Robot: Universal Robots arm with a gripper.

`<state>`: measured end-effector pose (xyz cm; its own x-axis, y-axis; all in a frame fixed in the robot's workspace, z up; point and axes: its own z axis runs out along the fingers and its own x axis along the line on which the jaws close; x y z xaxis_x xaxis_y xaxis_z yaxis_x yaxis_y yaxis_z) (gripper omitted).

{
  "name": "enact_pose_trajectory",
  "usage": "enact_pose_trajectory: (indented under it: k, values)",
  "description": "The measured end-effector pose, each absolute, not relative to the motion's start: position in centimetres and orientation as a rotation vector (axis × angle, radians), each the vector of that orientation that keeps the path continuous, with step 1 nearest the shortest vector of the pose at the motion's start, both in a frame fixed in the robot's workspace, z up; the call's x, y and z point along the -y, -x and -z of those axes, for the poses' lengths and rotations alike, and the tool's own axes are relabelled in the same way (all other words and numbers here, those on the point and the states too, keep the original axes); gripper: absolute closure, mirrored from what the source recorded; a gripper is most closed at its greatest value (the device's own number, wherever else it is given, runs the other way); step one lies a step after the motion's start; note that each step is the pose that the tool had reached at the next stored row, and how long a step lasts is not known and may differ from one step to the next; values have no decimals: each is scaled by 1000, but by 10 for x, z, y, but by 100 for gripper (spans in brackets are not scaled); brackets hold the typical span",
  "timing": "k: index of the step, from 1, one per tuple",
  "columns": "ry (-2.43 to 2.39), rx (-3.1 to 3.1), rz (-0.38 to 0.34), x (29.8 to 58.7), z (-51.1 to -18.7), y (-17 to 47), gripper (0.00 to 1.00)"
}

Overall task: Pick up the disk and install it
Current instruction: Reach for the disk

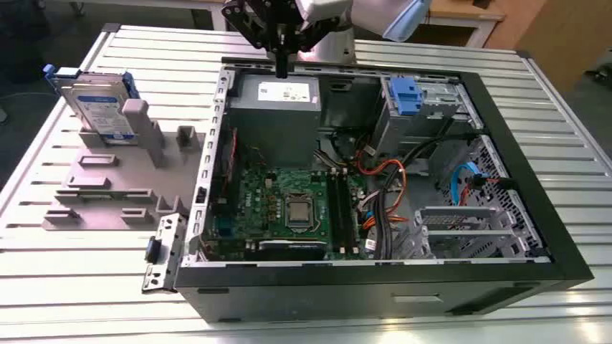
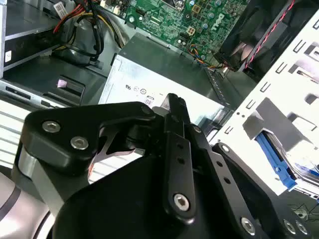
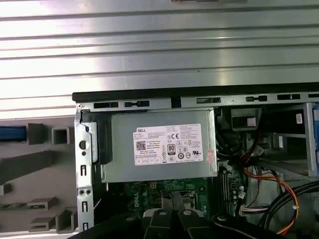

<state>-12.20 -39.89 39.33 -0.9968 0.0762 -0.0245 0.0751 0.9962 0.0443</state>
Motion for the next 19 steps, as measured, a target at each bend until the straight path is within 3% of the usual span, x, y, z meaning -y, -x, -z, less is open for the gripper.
enact_pose_trajectory:
  k: [19]
  values:
    - [-118, -3112, -68, 399, -393, 126, 89]
